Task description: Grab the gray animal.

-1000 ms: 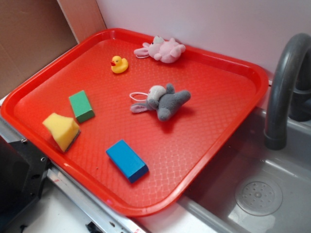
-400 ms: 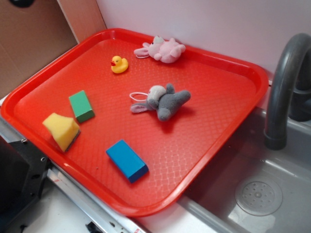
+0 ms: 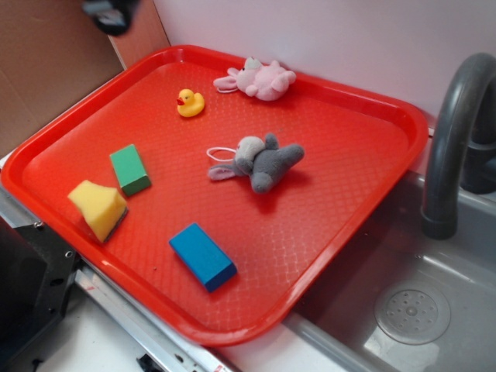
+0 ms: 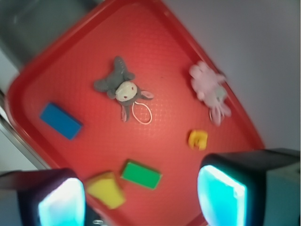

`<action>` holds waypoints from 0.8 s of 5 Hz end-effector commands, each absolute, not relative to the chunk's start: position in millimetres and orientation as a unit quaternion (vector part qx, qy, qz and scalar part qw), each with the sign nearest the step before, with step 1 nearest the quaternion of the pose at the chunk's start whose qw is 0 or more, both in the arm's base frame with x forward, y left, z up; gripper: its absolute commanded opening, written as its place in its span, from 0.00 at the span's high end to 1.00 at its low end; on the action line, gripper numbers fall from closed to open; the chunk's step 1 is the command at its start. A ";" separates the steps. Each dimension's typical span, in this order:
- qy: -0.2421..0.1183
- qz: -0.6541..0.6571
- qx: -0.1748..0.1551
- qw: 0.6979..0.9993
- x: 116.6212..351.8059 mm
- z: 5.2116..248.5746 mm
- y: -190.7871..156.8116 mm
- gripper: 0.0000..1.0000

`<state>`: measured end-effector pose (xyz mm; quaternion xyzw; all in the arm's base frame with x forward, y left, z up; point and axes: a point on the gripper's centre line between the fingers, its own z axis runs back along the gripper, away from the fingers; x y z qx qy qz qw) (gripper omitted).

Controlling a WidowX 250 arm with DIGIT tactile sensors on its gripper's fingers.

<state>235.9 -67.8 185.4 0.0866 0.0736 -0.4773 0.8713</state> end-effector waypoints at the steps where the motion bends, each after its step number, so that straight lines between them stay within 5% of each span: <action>1: 0.159 -0.593 0.091 0.784 251.4 101.8 -89.3 0.00; 3: 0.206 -0.606 0.087 0.763 247.5 44.0 -95.0 0.00; 4: 0.212 -0.623 0.077 0.749 241.4 38.7 -94.5 0.00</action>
